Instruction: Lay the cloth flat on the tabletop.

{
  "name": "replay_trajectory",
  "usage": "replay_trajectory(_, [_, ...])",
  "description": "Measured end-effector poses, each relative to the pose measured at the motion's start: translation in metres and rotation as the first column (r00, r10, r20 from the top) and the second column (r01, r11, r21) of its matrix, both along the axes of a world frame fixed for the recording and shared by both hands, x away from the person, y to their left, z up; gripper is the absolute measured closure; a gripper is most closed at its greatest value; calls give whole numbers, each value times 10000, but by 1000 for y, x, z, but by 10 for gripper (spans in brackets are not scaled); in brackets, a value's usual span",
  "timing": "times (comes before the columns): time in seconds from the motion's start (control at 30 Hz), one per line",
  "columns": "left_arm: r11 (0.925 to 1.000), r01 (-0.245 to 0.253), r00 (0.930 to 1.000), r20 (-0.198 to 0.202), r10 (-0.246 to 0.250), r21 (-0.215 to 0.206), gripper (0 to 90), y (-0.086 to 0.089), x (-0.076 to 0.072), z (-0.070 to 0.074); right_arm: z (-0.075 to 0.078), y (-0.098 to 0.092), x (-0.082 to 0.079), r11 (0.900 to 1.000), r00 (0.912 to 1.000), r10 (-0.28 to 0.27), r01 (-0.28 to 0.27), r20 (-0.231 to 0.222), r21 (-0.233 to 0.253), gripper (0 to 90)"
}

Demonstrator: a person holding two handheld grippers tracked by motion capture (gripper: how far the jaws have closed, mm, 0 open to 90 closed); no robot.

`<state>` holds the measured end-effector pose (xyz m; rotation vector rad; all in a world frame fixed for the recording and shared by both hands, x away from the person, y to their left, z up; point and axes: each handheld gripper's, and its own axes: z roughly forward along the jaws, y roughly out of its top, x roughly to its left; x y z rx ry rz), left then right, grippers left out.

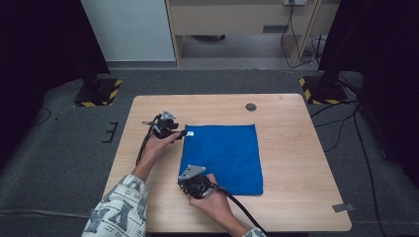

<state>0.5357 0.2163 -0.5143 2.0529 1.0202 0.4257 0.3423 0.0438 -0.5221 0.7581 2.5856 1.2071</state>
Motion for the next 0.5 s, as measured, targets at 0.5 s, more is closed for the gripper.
replay_trajectory(0.5, [9970, -595, 9982, -83, 600, 487, 477, -1, 17, -10, 5, 4, -3, 9998, 9997, 181, -181, 137, 6, 876])
